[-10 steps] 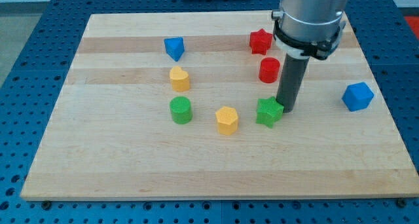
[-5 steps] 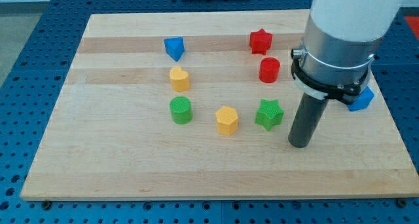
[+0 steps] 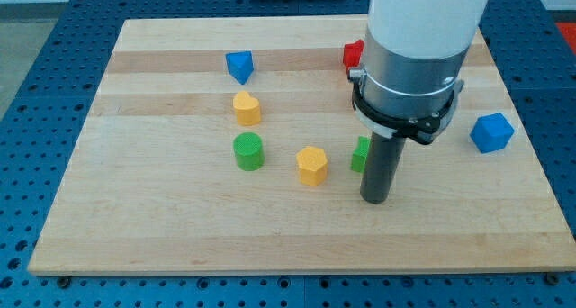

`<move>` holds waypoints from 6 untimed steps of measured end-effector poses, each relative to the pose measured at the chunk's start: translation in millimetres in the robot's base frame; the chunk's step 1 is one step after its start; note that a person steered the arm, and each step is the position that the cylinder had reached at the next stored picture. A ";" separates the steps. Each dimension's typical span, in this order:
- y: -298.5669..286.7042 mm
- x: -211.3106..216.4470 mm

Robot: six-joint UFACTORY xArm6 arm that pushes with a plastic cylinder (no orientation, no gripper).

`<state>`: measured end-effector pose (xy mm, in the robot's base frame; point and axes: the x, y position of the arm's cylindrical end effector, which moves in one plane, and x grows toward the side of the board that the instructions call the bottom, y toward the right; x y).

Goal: Move the green star below the red circle

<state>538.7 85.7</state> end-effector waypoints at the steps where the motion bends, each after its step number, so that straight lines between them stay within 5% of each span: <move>1: 0.0 -0.3; 6: 0.0 -37.4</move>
